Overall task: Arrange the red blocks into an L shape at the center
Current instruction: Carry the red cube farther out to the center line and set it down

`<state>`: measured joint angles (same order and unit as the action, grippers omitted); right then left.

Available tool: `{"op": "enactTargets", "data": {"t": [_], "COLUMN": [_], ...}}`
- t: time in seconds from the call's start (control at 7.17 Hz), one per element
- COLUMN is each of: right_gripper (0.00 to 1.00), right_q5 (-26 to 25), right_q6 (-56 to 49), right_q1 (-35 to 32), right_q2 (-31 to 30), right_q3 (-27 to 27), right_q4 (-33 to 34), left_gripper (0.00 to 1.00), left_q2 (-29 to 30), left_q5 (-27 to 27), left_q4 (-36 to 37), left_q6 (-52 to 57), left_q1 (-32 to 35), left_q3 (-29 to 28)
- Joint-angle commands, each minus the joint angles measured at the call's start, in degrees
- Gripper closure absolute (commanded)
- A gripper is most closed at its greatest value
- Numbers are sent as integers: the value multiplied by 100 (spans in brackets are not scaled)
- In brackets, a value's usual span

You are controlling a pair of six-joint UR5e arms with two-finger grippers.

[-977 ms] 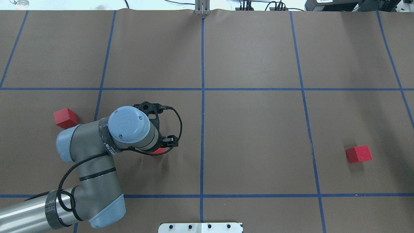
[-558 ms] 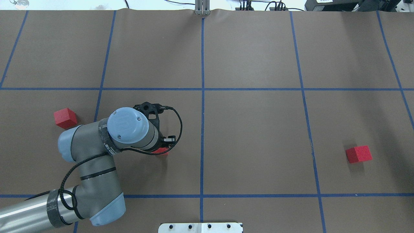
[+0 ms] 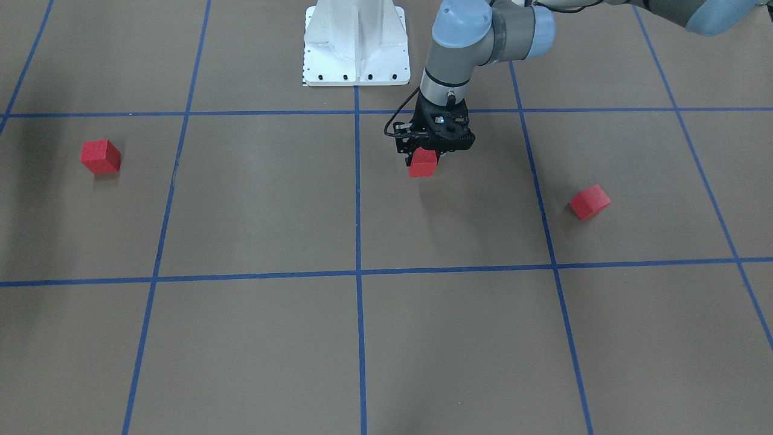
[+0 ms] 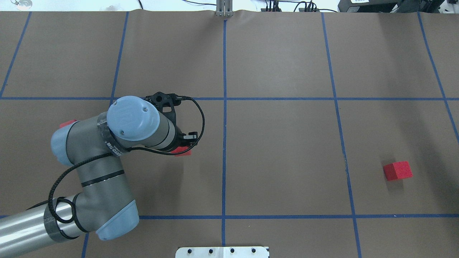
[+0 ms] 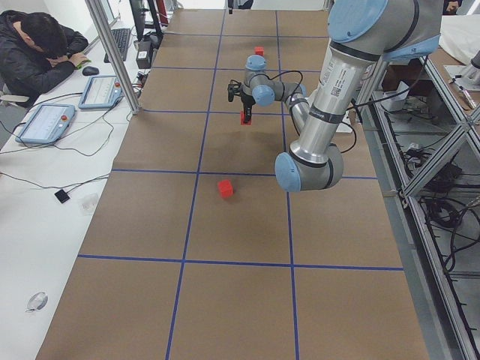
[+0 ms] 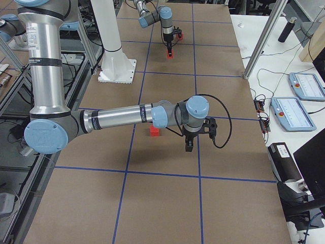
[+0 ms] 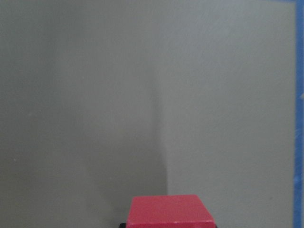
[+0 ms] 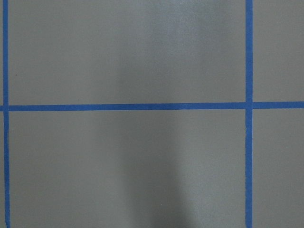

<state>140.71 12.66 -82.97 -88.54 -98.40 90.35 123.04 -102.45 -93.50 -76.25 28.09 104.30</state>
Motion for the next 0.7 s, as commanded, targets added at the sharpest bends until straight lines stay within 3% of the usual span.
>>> {"op": "enactTargets", "data": {"t": [0.0,0.28,0.56], "right_gripper": [1,1,1], "right_q5": [0,0,0], "right_q6": [0,0,0], "right_q1": [0,0,0], "right_q2": [12,12,4], "right_q3": [-4,5,22], "right_q4": [0,0,0], "left_gripper": [100,100,100], "left_q2": [937,1703,1969], "left_q5": [14,23,23], "left_q4": [158,-17,-648], "left_q6": [22,179,119], "left_q1": [213,415,434], "left_q3": [-896,-1996,-2728]}}
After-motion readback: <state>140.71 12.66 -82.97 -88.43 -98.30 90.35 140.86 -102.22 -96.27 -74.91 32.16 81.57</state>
